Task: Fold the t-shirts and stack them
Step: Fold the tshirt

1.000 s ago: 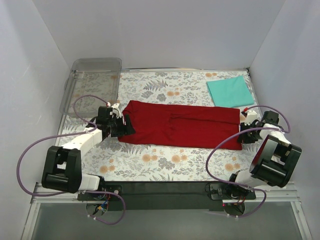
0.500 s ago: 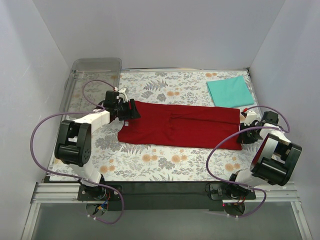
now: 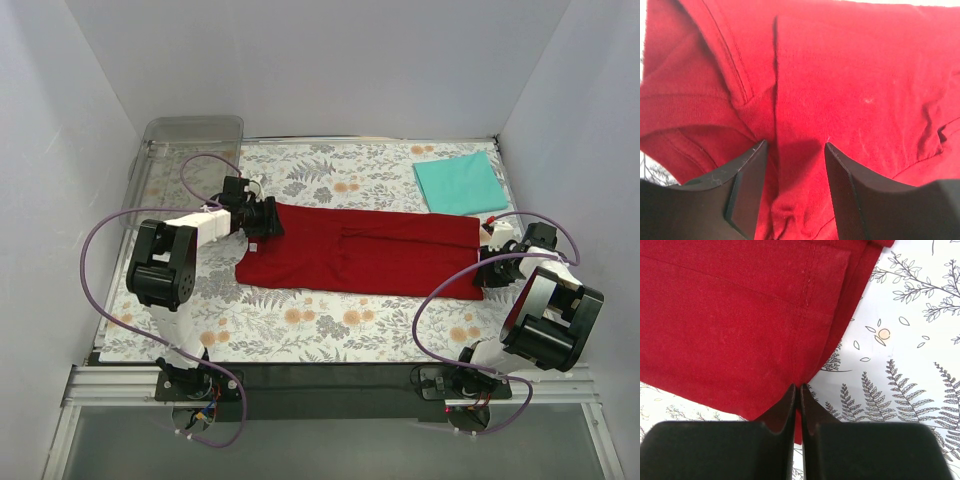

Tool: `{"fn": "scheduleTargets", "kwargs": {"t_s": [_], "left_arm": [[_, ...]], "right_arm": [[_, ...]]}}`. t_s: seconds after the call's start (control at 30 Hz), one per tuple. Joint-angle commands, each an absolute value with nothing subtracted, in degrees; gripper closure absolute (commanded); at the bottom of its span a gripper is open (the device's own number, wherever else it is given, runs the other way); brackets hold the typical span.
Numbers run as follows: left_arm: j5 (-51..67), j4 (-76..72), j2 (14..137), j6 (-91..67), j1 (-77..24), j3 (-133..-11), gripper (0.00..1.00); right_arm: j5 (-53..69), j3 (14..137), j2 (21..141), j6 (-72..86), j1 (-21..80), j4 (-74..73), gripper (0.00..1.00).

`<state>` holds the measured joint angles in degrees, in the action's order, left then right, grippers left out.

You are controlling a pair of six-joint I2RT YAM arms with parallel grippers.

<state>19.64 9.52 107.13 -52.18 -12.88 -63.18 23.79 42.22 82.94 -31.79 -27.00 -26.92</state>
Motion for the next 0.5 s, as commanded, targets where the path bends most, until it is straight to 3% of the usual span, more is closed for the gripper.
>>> {"fn": "scheduleTargets", "kwargs": {"t_s": [0.0,0.47], "left_arm": [[18.28,10.19,107.4,-50.98,-13.18,-66.09,0.54],[18.9,7.29,112.05,-52.21,-13.36,-72.94,0.54]], "right_arm": [[25.22,43.07,83.06,-32.34,-27.33,-26.81,0.91],[25.49,42.98,83.23,-32.26,-27.25,-26.81,0.91]]}}
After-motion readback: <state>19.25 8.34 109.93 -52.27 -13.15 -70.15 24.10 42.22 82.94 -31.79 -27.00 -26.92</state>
